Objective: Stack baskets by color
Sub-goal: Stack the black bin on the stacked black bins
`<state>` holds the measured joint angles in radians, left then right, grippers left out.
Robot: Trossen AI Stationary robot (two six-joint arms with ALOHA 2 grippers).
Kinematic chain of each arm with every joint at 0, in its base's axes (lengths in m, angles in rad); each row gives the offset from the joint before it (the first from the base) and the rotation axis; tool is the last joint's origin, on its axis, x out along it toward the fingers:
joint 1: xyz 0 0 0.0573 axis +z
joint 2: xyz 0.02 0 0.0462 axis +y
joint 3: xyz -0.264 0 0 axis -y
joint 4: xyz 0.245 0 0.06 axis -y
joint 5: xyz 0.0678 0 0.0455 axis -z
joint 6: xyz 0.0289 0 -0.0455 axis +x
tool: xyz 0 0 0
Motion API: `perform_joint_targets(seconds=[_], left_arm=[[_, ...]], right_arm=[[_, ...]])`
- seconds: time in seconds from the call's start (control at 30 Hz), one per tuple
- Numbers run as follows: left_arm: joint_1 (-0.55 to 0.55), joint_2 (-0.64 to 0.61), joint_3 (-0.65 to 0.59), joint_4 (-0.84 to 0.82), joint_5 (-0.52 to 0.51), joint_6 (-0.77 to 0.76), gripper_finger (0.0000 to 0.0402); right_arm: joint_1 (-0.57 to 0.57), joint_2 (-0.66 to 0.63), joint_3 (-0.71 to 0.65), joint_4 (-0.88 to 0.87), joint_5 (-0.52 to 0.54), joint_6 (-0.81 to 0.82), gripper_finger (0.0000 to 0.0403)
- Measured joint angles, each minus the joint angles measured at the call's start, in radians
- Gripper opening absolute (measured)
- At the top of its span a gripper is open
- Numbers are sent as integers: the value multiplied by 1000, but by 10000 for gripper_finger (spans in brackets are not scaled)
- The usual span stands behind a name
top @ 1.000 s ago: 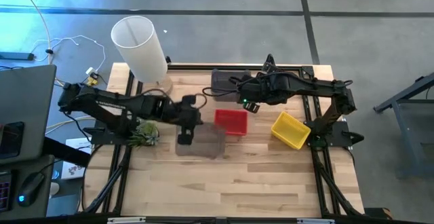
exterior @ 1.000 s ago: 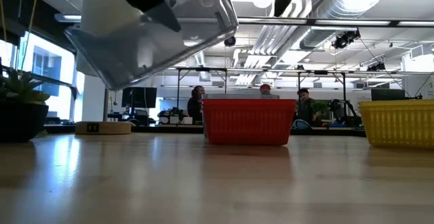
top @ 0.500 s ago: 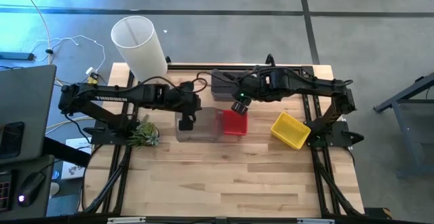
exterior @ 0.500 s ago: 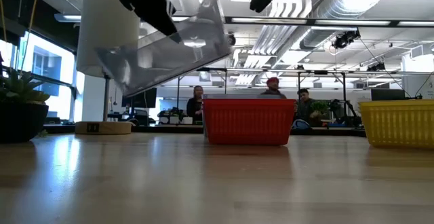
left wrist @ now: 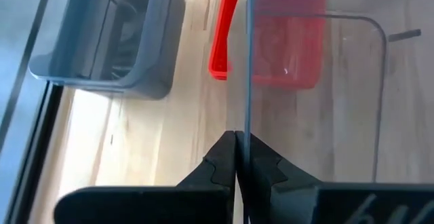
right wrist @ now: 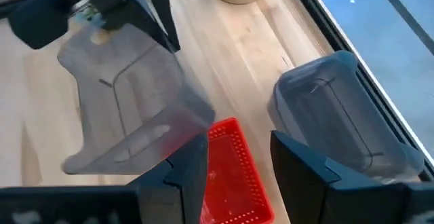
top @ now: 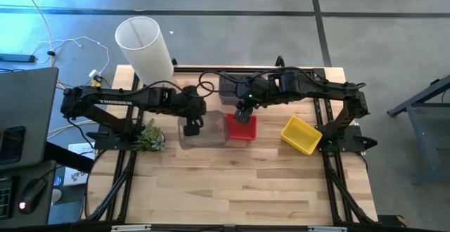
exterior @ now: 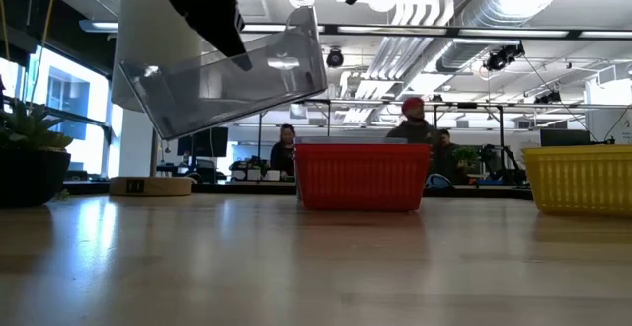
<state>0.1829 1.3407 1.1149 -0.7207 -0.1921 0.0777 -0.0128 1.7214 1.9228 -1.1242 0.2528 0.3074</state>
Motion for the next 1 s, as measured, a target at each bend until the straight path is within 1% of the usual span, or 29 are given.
perform_joint_targets(seconds=[0.17,0.37,0.53,0.6,0.77,0.87,1.0], left_arm=[[-6,0,0,-50,18,-74,0],[-52,4,0,-93,25,-149,0],[-98,4,0,-124,48,-209,0],[-118,4,0,-139,58,-235,0],[-160,4,0,-152,58,-277,0],[-165,4,0,-152,57,-299,0],[-172,4,0,-156,61,-338,0]], right_arm=[[0,0,0,5,-27,-28,146],[0,0,0,21,-57,-79,146],[3,0,0,79,-159,-165,146],[10,0,0,105,-184,-203,146],[52,0,0,162,-195,-292,146],[81,2,-1,184,-194,-331,146],[115,17,-34,261,-194,-386,146]])
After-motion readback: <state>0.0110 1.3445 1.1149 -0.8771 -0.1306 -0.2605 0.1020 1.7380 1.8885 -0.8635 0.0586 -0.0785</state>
